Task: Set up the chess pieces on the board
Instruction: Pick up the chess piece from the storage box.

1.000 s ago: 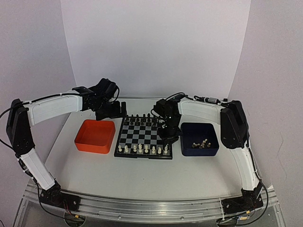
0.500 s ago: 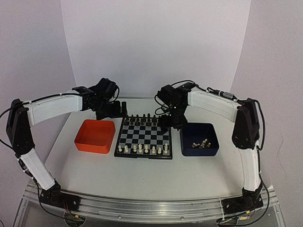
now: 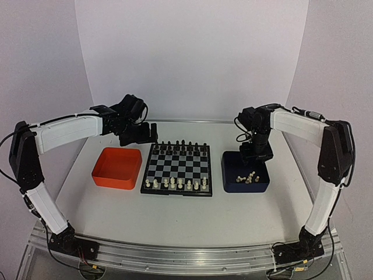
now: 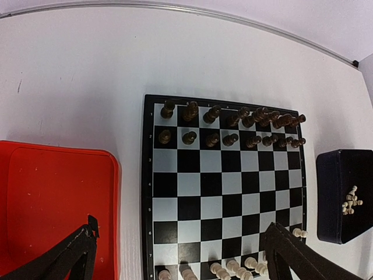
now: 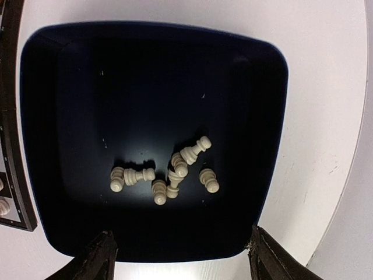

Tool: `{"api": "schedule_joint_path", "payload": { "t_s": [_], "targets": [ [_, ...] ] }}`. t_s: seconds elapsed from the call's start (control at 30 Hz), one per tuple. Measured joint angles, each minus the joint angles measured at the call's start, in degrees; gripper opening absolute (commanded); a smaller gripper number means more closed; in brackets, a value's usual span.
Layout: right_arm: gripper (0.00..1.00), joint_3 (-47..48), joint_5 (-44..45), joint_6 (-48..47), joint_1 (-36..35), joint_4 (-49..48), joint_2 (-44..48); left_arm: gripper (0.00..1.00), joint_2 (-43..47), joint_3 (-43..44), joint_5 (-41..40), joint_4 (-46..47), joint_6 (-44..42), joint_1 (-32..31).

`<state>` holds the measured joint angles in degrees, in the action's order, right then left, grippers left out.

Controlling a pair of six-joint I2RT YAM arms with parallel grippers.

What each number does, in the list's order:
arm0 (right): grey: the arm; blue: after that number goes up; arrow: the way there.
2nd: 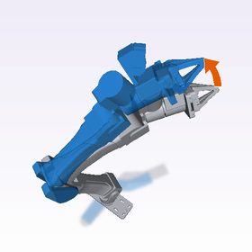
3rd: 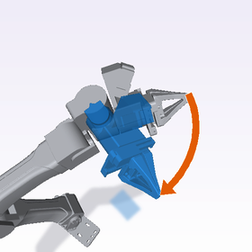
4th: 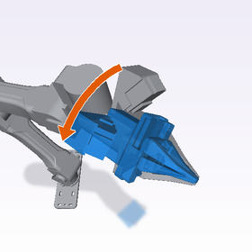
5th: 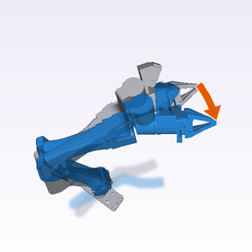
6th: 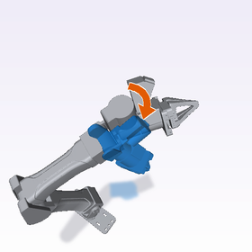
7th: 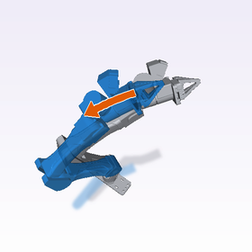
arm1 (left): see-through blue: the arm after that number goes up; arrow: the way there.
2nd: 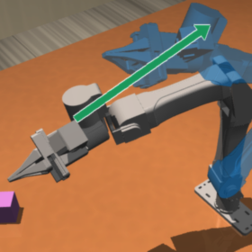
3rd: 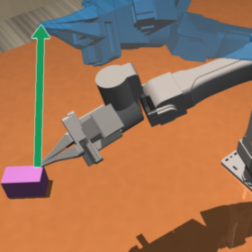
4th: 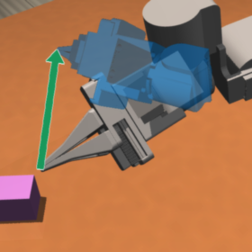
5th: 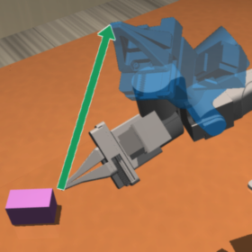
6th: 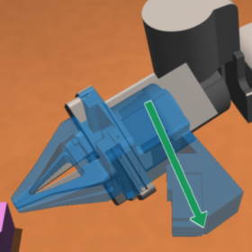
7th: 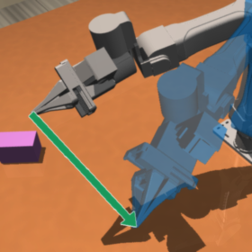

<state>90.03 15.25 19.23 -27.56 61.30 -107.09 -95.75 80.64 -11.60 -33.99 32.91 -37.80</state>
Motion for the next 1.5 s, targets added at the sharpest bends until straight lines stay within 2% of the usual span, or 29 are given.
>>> {"api": "schedule_joint_path", "payload": {
  "t_s": [0.13,0.43,0.53,0.83,1.1,1.5],
  "targets": [
    [0.62,-0.8,-1.0,-1.1,-0.2,-0.9,-1.8,1.00,-1.7,2.3,0.0,0.0,-0.1,0.0],
    [0.53,-1.0,-4.4,-2.7,2.9,-4.8,-7.8,1.00,-2.9,3.0,0.1,-0.3,0.1,0.1],
    [0.45,-1.4,-4.9,-3.1,3.9,-5.5,-9.0,1.00,-2.9,3.0,0.0,-0.4,0.2,0.2],
    [0.34,-2.7,-6.7,-3.5,5.2,-6.8,-11.1,1.00,-3.5,3.0,0.1,-0.5,1.3,0.1],
    [0.01,-4.2,-7.9,-3.2,5.2,-6.8,-11.1,1.00,-3.9,3.0,0.1,-0.4,1.9,0.2],
    [0.00,-4.1,-9.3,-3.3,5.2,-6.8,-8.7,1.00,-3.9,2.9,0.1,-0.4,2.0,0.2]
  ]
}}
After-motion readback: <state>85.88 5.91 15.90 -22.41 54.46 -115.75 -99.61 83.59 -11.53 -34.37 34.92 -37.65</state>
